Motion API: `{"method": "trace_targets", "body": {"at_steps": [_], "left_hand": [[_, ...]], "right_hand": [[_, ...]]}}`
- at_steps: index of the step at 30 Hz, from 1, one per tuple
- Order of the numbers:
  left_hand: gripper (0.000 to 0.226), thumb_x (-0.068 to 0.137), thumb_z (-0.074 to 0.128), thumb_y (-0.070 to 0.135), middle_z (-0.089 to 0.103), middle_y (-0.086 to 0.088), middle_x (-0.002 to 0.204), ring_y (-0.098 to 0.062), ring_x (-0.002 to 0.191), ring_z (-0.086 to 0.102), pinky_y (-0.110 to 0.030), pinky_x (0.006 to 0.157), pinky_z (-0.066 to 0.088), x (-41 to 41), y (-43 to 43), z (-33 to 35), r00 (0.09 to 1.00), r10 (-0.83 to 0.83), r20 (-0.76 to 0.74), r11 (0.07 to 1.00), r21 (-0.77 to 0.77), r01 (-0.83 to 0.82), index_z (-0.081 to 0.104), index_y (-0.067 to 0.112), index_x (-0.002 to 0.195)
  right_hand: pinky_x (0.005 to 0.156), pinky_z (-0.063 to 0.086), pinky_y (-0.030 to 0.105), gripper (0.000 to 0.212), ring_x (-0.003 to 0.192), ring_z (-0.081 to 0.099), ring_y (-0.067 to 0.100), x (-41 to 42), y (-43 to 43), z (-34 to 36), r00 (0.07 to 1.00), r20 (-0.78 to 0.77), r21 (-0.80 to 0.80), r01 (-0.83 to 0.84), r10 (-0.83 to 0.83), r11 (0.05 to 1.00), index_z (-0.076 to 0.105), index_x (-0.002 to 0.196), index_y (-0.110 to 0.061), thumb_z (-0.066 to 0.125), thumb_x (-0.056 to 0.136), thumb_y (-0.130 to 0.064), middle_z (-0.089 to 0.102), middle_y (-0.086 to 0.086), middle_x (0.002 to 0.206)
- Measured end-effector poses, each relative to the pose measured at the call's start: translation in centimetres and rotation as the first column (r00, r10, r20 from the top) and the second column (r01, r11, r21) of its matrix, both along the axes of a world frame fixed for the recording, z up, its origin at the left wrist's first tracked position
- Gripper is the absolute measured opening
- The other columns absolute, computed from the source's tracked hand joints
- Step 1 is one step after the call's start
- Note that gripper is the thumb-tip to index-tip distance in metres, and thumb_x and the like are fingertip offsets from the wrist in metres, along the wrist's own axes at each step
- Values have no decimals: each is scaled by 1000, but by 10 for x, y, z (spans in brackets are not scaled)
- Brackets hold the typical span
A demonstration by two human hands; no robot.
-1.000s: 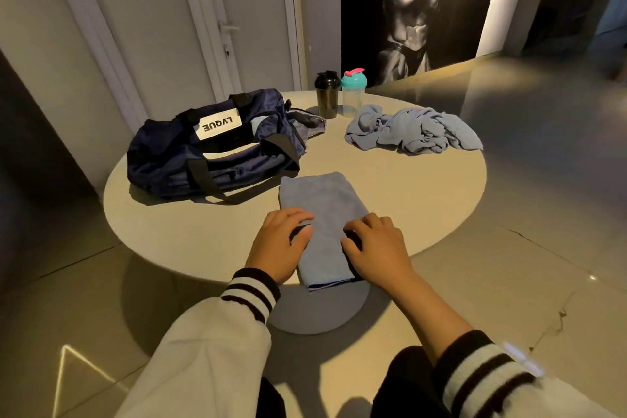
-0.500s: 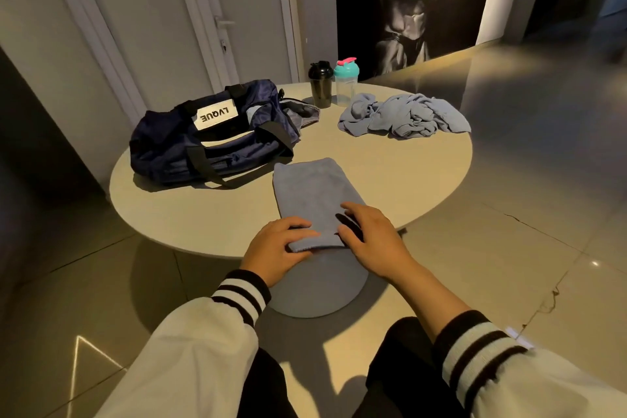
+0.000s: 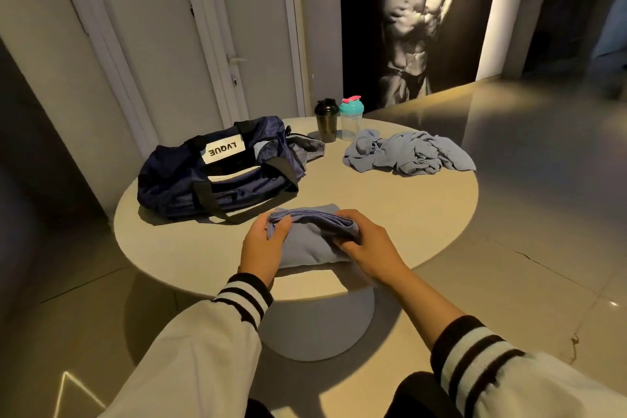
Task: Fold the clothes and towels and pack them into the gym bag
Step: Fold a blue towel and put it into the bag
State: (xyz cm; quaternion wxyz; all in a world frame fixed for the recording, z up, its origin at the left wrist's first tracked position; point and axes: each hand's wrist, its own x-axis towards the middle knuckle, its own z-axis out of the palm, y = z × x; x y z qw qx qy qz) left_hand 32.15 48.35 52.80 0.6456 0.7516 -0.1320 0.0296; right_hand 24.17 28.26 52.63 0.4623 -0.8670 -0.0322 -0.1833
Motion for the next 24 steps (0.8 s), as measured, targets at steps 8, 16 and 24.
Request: {"method": "trace_targets", "body": {"at_steps": [8, 16, 24], "left_hand": [[74, 100, 59, 18, 39, 15, 151, -14, 134, 48, -43, 109, 46, 25, 0, -17, 995, -104, 14, 984, 148, 101, 17, 45, 155], [37, 99, 52, 18, 65, 11, 103, -17, 91, 65, -49, 79, 60, 52, -15, -23, 983, 130, 133, 969, 195, -155, 46, 49, 118], [48, 85, 65, 19, 52, 7, 125, -16, 111, 59, -39, 90, 58, 49, -17, -32, 990, -88, 109, 973, 221, 62, 50, 45, 122]], "right_hand": [[72, 42, 15, 51, 101, 57, 18, 64, 1, -2, 987, -117, 176, 130, -110, 976, 44, 141, -24, 65, 95, -31, 58, -5, 118], [88, 51, 35, 31, 97, 59, 13, 78, 15, -32, 977, -53, 33, 209, -207, 977, 48, 123, -35, 57, 93, -38, 61, -13, 112], [77, 37, 25, 25, 97, 48, 18, 77, 14, -41, 951, 5, -93, 310, -310, 946, 68, 109, -25, 48, 96, -17, 55, -2, 98]]}}
